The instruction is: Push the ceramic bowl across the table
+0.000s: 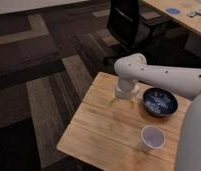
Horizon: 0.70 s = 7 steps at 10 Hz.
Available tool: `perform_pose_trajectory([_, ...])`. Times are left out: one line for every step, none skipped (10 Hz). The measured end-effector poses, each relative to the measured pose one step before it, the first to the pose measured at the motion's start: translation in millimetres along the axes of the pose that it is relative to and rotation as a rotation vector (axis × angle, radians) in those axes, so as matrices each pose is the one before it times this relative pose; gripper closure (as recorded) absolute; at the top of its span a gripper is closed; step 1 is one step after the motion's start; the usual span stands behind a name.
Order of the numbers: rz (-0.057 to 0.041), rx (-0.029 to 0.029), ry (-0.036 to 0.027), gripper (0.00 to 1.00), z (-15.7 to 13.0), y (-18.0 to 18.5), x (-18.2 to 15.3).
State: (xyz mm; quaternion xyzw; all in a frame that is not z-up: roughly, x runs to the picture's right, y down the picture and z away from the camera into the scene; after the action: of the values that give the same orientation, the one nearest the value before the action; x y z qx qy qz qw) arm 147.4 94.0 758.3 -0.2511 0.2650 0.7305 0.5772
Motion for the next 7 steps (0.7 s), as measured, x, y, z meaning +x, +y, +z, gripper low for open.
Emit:
perform_pose_trajectory([0.07157,-0.00139,0.0126,0.35,9.22,-31.2,-0.65])
perform_pose_trajectory([0.02291,-0.01578,-0.00087,0.35,4.78,-9.71,-3.0])
perform_pose_trajectory([0.024,-0.01509,-0.00069,0.35,4.5,-16.3,-3.26])
perform_pose_trajectory([0.01886,-0.00568,-0.00546,0.35,1.5,-16.6,-3.73])
perform_pose_trajectory([0.00733,0.0011,-0.00476,0.35,1.06,-9.39,-3.18])
perform_pose_trajectory([0.00996,0.00864,0.00115,0.35,1.77,-11.44,-2.22])
perform_pose_trajectory([0.01399,0.01053,0.00198,0.35,1.56,-13.56,-1.91])
